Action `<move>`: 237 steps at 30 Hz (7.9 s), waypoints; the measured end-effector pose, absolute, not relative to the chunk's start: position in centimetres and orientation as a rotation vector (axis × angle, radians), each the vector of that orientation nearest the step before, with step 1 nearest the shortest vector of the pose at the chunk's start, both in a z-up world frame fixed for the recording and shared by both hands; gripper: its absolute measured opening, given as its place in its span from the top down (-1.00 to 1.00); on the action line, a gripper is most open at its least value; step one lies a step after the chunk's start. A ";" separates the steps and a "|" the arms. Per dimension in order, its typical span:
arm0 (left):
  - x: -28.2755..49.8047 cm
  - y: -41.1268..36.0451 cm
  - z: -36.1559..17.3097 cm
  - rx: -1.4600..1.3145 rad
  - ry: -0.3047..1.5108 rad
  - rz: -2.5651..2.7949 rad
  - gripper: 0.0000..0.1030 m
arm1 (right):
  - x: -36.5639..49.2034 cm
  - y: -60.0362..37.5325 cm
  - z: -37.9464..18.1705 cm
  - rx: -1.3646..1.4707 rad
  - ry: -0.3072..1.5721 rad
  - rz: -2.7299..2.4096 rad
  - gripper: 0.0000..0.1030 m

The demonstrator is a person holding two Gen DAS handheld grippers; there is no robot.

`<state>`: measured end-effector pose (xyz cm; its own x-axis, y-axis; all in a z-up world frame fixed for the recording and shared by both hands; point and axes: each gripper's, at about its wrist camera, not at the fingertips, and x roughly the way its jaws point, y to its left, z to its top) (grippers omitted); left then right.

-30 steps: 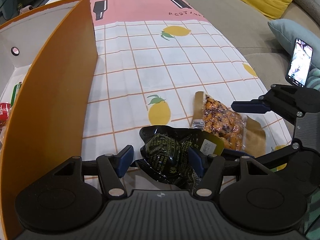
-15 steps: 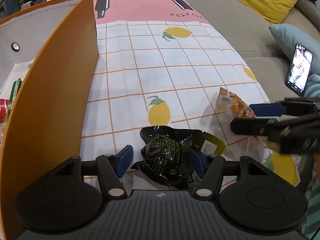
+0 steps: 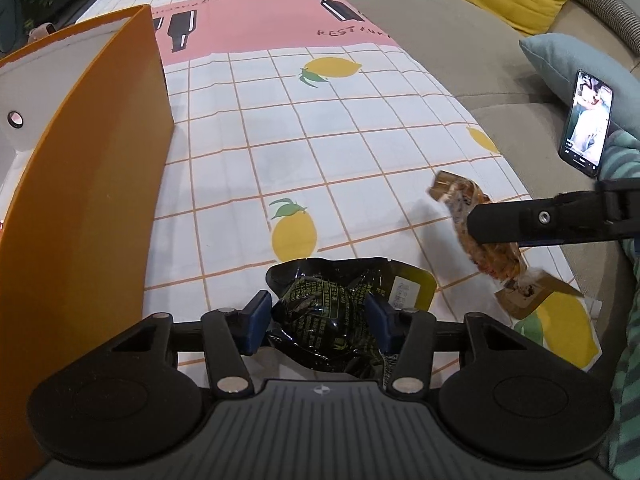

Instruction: Organize snacks

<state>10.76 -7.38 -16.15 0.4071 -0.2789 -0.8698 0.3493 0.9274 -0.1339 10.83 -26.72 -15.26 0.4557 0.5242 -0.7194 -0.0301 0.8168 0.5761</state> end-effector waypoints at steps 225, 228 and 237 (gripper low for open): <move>1.8 3.9 -2.2 0.034 0.766 0.039 -0.60 | 2.7 -10.8 -3.8 -0.113 0.654 0.329 -0.81; 1.8 3.9 -2.2 0.035 0.766 0.040 -0.60 | 2.7 -10.8 -3.8 -0.112 0.653 0.329 -0.82; 1.9 3.9 -2.1 0.037 0.767 0.041 -0.60 | 2.6 -10.8 -3.9 -0.116 0.657 0.336 -0.82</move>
